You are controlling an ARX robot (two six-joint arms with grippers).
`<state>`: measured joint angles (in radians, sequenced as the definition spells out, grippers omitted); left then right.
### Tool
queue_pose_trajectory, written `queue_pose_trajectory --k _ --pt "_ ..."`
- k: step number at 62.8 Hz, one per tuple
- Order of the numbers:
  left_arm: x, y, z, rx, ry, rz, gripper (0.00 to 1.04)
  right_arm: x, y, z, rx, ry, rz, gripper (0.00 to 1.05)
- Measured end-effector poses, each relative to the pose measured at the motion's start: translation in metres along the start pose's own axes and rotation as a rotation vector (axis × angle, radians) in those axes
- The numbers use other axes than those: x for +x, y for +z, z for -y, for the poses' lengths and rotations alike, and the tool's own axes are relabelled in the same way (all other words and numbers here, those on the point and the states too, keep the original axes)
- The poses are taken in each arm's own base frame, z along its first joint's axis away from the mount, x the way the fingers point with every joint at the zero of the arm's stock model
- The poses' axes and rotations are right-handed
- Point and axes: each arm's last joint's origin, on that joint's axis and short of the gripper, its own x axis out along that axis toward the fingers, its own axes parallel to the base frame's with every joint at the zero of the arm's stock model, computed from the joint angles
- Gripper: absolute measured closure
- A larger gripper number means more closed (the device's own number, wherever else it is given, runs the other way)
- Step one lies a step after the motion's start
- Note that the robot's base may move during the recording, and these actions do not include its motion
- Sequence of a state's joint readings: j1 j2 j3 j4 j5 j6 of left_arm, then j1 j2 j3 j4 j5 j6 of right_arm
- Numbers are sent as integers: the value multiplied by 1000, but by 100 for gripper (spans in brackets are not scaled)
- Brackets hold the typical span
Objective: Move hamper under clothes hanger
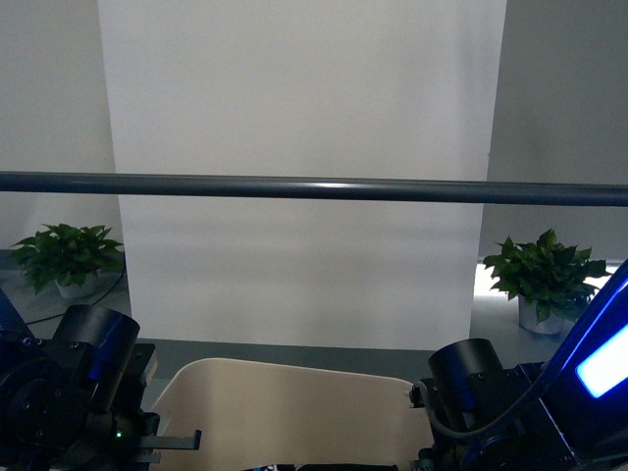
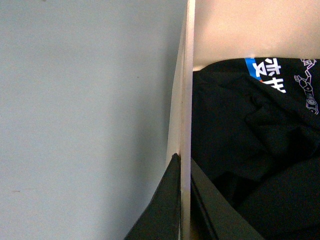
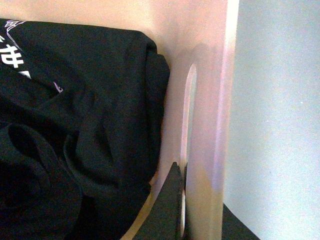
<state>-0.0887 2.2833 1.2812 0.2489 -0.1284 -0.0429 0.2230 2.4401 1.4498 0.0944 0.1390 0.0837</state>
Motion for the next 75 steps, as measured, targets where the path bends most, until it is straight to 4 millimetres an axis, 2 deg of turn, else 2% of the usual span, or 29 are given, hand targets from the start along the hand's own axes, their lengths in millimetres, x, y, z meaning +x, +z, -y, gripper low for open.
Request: queue_pose_trajectory --k 12,31,35,38,46,54,64,75 --pt "-1 0 7 10 -17 1 101 1 1 8 14 -17 0 102" --pt "-1 0 5 6 -4 4 101 1 0 6 10 -14 0 102" --pt "0 -2 8 -46 27 133 101 1 0 6 15 -8 0 102" --pt "2 0 12 -63 33 216 101 2 -2 5 68 -34 94 102" --pt "4 6 20 -59 33 237 101 9 -1 -1 179 -46 299 102" --pt "6 11 23 -58 30 196 101 15 8 -1 228 -25 333 102" --pt "5 -2 31 -34 38 116 101 22 9 -3 220 -6 288 102" --pt "4 -28 32 -10 39 8 101 39 -12 -3 205 11 187 102"
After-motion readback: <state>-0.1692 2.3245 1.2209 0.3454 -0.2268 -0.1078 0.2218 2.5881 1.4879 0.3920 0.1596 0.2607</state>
